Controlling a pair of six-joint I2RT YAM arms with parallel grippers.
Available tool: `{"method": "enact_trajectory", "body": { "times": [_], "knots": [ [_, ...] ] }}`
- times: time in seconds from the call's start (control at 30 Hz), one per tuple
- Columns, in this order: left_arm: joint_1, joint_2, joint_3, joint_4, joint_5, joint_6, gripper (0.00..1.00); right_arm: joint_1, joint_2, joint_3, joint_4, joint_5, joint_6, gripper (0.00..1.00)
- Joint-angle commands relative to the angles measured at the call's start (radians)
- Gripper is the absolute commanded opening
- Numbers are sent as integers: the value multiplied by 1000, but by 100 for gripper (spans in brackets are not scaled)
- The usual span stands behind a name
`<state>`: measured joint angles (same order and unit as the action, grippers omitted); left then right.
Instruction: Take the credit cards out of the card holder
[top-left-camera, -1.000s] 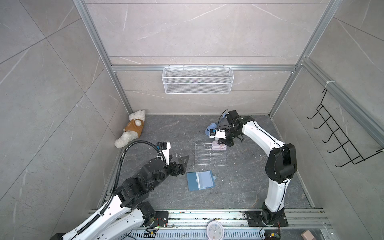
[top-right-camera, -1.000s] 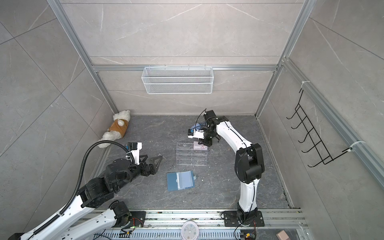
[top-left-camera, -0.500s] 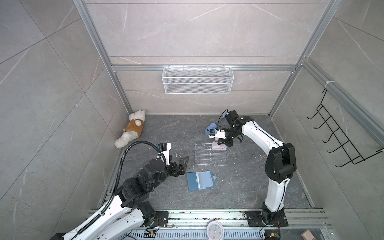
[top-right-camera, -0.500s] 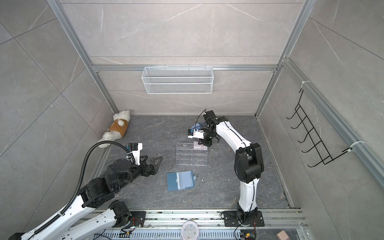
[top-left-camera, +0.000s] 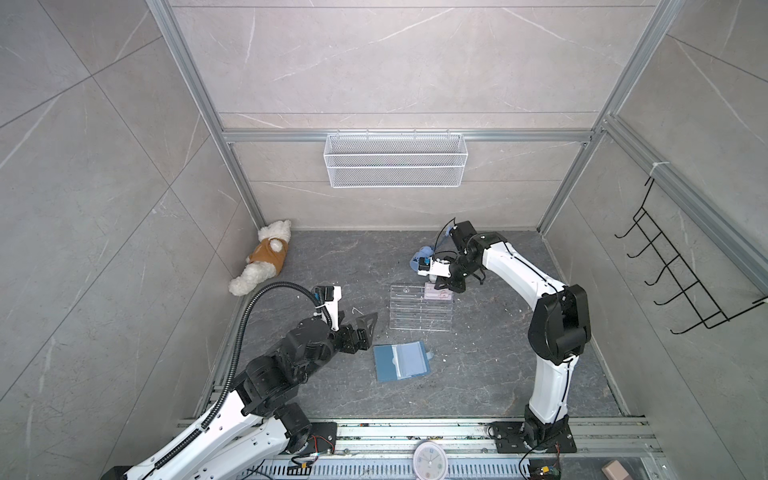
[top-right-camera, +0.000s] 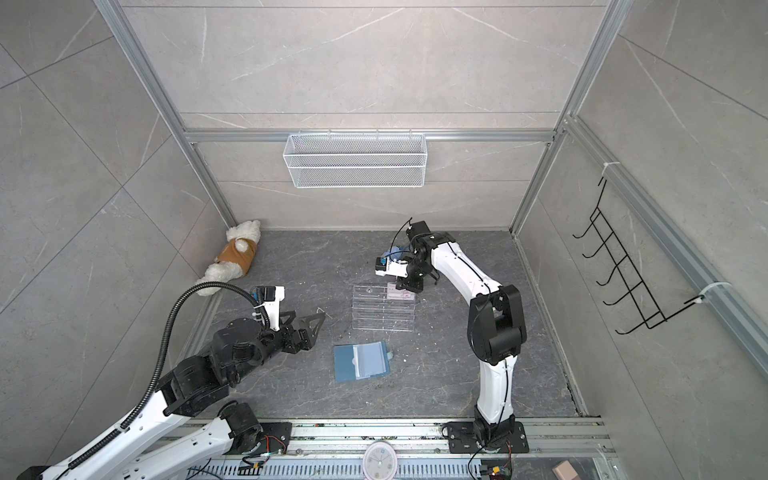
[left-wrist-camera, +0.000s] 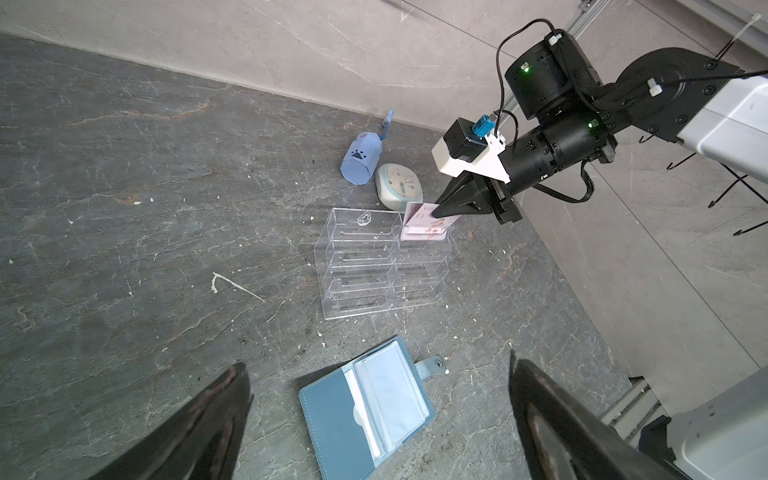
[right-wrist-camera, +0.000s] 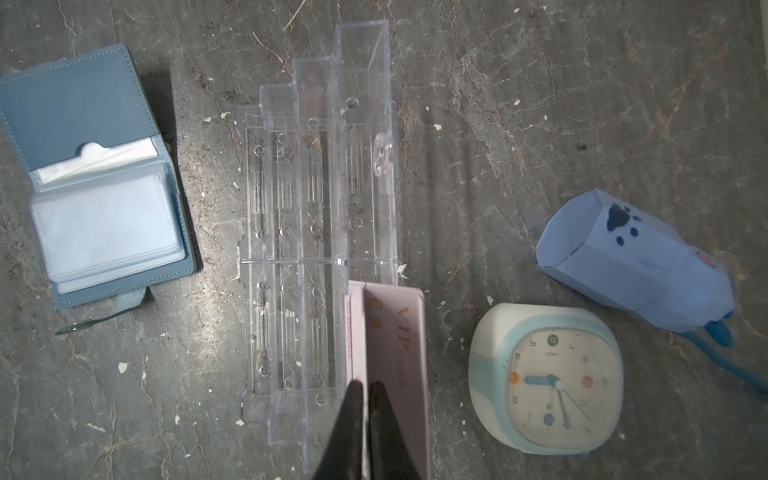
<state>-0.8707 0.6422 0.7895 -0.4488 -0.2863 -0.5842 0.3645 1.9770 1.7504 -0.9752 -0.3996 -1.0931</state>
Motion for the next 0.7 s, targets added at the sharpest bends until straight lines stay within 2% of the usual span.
{"method": "enact_trajectory", "body": {
  "times": [0.0,0.1,0.4,0.67],
  "knots": [
    [-1,-1,-3,22,2,-7,98,5,16,39,-22,-11,27,13],
    [-1,4,-7,27,10,-10,98,7,10,39,-18,-6,36,16],
    [-1,14,-17,37,20,-28,99,6,-53,24,17,30,55,17],
    [-1,34,-42,43,37,-83,99,2,-214,-79,190,102,95,35]
  ]
}}
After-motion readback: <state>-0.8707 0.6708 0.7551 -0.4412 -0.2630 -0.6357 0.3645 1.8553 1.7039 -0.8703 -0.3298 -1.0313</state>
